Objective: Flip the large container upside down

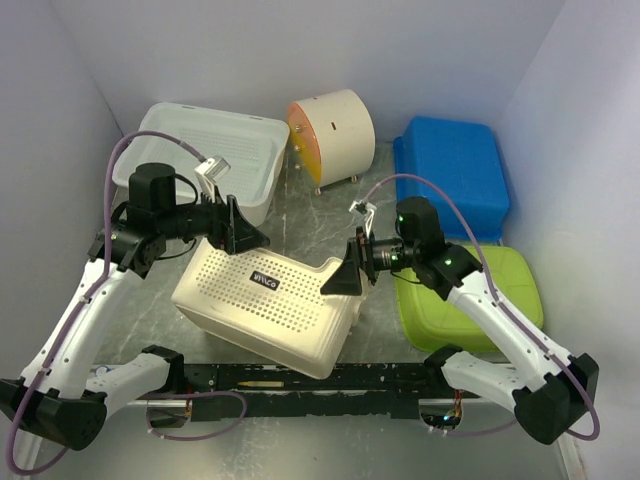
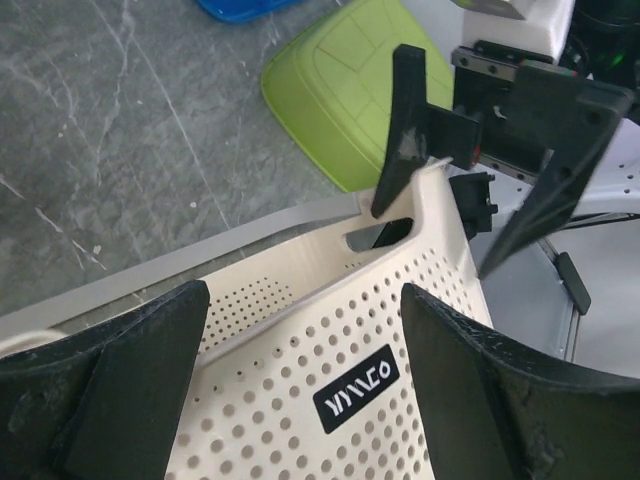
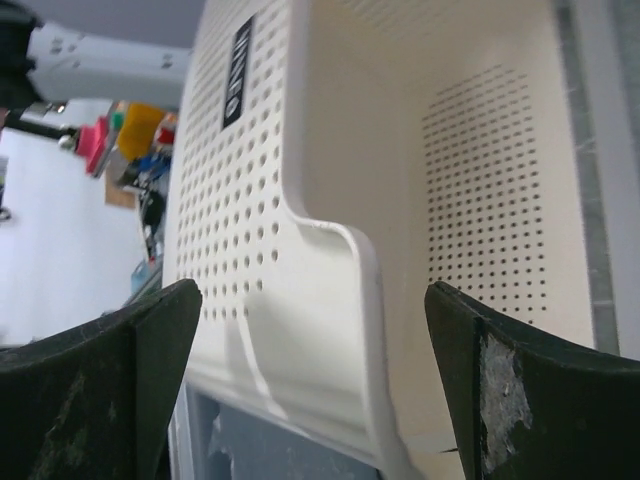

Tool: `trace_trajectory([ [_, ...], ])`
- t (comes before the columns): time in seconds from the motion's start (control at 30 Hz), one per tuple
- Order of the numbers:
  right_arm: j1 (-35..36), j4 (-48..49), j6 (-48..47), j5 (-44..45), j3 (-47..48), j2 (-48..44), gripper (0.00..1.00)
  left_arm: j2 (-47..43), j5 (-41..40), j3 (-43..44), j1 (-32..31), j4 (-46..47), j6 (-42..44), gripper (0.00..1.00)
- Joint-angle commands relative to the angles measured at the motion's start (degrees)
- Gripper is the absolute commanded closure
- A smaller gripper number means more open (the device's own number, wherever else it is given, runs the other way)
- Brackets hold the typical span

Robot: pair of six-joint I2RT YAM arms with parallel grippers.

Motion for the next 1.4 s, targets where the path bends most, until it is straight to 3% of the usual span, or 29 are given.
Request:
trace_trajectory([
  [0.0,1.9,3.1,-0.7,-5.7,-1.5,-4.0,0.07,-0.3,-0.9,-1.4,-1.1,1.7,-1.4,0.11],
  [0.37,2.8,-5.9,-1.4,-1.7,-0.9,-6.1,1.00,0.7,-0.9,-3.3,-2.1,5.1,-1.9,0.11],
  [0.7,2.7,-0.7,10.1,12.6,-3.8,-8.7,1.00,1.0,-5.9,1.6,-2.7,1.0,-1.1,0.10],
  [0.83,2.7,-3.9,15.0,23.6,-5.4,-8.3,1.00,-1.0,-11.1,2.0,-2.7,3.7,-7.1,0.10],
  [0.93,2.6,-3.3,20.9,26.8,-7.6,-8.0,1.00,-2.6,-12.4,2.1,-2.7,6.1,-10.2,0.08],
  [1.07,0.7,4.7,30.7,23.7,-14.1,-9.9,1.00,-3.1,-18.4,5.8,-2.7,1.6,-8.5,0.07],
  [1.23,-6.9,14.6,41.2,15.2,-24.3,-14.0,1.00,-2.7,-26.5,8.5,-2.7,-5.9,-8.8,0.08],
  [1.3,-9.6,13.6,41.6,15.0,-25.4,-15.5,1.00,-4.0,-31.4,8.0,-2.7,-7.6,-12.7,0.08],
  [1.37,-11.3,8.5,39.3,15.8,-24.5,-15.8,1.00,-6.9,-30.8,3.7,-2.7,-2.3,-17.1,0.08],
])
